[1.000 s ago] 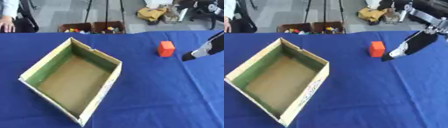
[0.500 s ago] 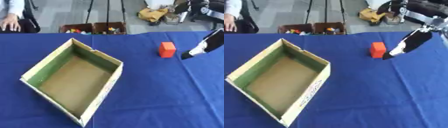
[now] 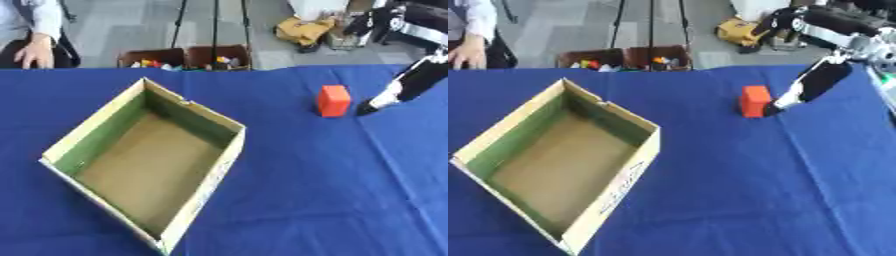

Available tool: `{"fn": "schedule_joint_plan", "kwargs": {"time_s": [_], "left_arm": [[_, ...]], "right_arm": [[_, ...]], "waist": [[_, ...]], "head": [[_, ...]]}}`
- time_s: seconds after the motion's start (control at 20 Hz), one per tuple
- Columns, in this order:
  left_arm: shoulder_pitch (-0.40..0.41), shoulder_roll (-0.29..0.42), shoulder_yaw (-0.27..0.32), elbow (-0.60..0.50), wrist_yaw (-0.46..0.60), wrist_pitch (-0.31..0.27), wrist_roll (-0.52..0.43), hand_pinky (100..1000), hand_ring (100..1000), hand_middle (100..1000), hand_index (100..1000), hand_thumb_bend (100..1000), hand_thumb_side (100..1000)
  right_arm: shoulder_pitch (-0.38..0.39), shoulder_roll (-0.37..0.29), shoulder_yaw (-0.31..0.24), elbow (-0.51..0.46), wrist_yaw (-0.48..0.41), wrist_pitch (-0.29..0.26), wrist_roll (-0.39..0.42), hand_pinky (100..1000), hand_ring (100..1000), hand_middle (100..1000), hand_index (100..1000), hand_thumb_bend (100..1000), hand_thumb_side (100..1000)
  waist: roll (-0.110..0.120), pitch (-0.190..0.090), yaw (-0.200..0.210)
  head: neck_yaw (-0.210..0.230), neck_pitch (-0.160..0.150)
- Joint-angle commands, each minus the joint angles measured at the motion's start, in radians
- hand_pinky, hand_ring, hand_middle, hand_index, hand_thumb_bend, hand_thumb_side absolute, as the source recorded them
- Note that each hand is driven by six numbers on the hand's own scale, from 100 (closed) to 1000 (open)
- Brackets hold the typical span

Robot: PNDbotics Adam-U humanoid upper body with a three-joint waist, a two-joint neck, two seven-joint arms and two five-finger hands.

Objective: Pick up objects on the table and place them in the box.

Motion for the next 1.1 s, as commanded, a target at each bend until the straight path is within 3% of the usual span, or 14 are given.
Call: {"fn": "schedule_joint_plan", "kwargs": {"time_s": [0.05,0.55,1.1], "left_arm": [[-0.002,0.01,0.0,-0.019,-0.002,0.001,-0.003,585,708,778,914,100,800],[-0.006,0.001,-0.006,-0.019,-0.008,0.001,-0.013,584,706,778,914,100,800],[-0.016,-0.015,-0.01,-0.019,-0.015,0.002,-0.024,583,705,778,913,100,796]], "right_arm": [[-0.037,-0.007,-0.002,0.052,0.03,-0.003,0.003,712,820,839,883,878,324],[-0.111,0.042,-0.012,0.253,0.101,-0.038,0.009,757,861,877,900,865,259],[-0.158,0.085,-0.034,0.395,0.153,-0.082,0.007,782,887,894,898,676,249]], "waist": [[0.013,-0.025,0.002],[0.014,-0.01,0.017],[0.013,0.014,0.045]], "head": [[-0.006,0.001],[-0.024,-0.012],[-0.043,-0.028]]}}
